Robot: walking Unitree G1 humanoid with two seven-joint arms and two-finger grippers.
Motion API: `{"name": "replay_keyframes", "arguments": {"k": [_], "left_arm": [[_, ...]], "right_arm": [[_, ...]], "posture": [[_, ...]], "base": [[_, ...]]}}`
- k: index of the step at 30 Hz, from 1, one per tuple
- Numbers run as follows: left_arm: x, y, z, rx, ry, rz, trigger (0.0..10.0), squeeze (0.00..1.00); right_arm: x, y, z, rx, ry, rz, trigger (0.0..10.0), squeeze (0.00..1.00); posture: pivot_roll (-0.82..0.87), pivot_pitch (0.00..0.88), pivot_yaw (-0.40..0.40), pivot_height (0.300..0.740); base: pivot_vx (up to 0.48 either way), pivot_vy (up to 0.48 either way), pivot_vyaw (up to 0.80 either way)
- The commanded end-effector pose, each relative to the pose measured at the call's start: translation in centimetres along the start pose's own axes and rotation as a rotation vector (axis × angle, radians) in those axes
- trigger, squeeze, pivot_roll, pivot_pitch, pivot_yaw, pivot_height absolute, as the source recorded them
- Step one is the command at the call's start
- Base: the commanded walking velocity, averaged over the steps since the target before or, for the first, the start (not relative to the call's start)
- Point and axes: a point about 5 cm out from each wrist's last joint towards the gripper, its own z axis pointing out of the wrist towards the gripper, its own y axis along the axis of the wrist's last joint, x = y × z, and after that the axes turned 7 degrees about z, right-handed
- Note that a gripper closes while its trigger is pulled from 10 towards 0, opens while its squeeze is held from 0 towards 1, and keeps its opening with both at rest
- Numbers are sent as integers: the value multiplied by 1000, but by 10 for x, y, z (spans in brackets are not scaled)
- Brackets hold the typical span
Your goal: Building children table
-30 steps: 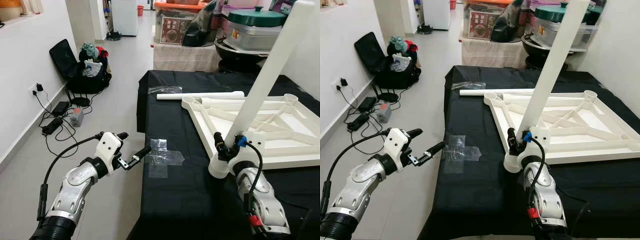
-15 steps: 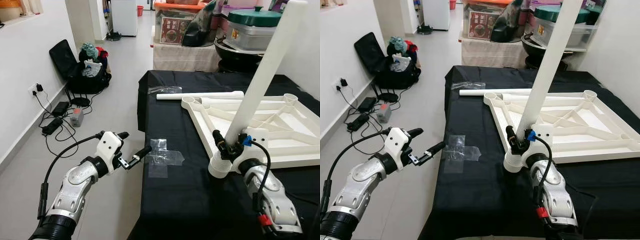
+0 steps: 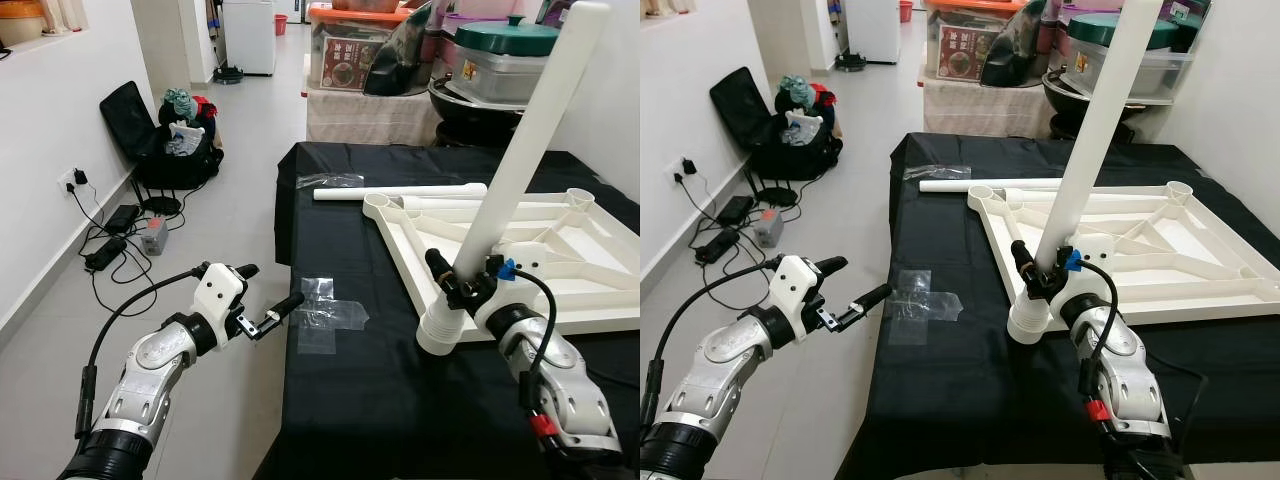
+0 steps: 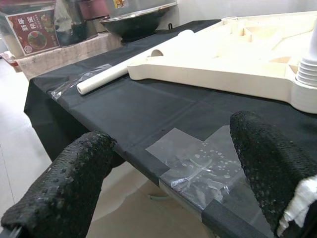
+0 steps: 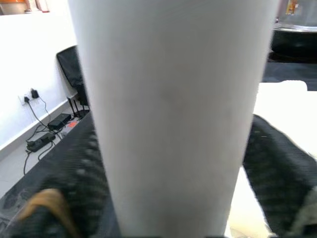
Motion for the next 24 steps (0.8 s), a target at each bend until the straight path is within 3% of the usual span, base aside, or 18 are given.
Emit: {"name": "replay_keyframes", "arguments": {"k": [1, 12, 23, 24], "left_arm": [[1, -3, -1, 9, -2, -3, 10000, 0], [0, -4, -2, 11, -2, -5, 10000, 0], [0, -5, -4, 16, 1, -7, 10000, 0], [0, -5, -5, 17, 1, -7, 10000, 0]], "right_arm": [[-5, 1, 0, 1, 3, 17, 10000, 1000], [-5, 11, 4, -8, 130, -7, 10000, 1000], [-31, 28, 8, -1, 176, -77, 10000, 1000], [-34, 29, 8, 5, 186, -88, 10000, 902]], "posture": [[33, 0, -59, 740], [35, 0, -62, 740], [41, 0, -69, 740], [41, 0, -69, 740]], "base": [[0, 0, 0], [0, 0, 0], [0, 0, 0], [0, 0, 0]]}}
